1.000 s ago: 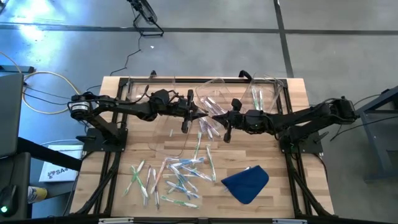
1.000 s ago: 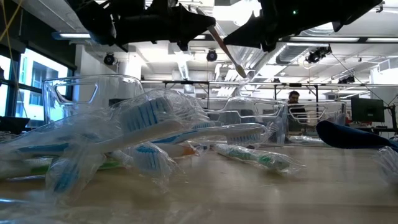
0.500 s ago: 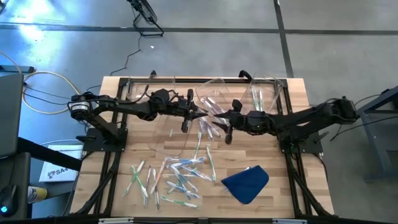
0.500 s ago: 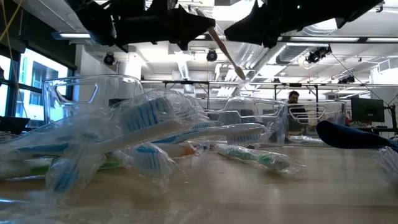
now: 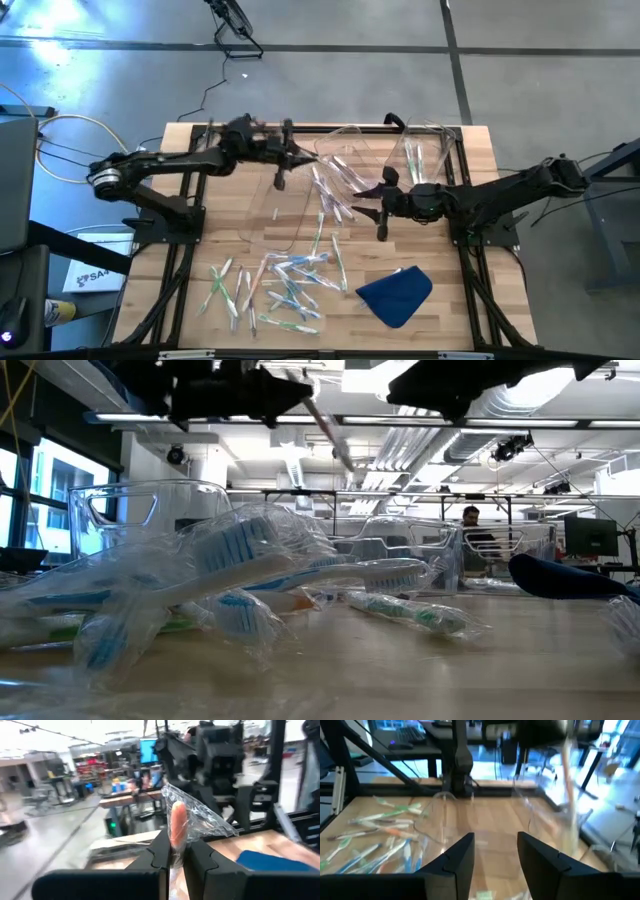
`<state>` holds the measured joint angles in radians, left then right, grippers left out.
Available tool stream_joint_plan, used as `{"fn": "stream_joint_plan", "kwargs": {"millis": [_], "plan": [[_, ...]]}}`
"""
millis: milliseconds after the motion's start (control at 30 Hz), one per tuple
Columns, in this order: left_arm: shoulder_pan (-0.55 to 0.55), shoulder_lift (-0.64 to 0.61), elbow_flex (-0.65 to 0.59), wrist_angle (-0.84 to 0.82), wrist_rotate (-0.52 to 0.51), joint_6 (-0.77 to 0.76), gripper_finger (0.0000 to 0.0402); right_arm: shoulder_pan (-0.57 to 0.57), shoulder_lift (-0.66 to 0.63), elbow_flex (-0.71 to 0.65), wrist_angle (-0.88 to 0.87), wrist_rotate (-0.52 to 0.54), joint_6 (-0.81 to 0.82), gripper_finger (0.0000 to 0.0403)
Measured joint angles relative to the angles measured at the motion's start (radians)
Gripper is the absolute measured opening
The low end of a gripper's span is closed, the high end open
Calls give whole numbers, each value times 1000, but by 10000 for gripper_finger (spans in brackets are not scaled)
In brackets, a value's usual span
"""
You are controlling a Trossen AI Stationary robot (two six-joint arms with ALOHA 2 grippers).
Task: Pick & Place Toothbrushes
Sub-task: Put the orange toothbrush into the top left transparent bin
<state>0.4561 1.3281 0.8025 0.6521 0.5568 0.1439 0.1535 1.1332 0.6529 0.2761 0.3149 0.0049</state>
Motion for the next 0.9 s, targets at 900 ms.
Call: {"fn": "stream_joint_plan", "kwargs": {"millis": [900], "plan": [[290, -419, 0, -1042, -720, 219, 20, -13, 19, 0, -94, 27, 82, 93]]}}
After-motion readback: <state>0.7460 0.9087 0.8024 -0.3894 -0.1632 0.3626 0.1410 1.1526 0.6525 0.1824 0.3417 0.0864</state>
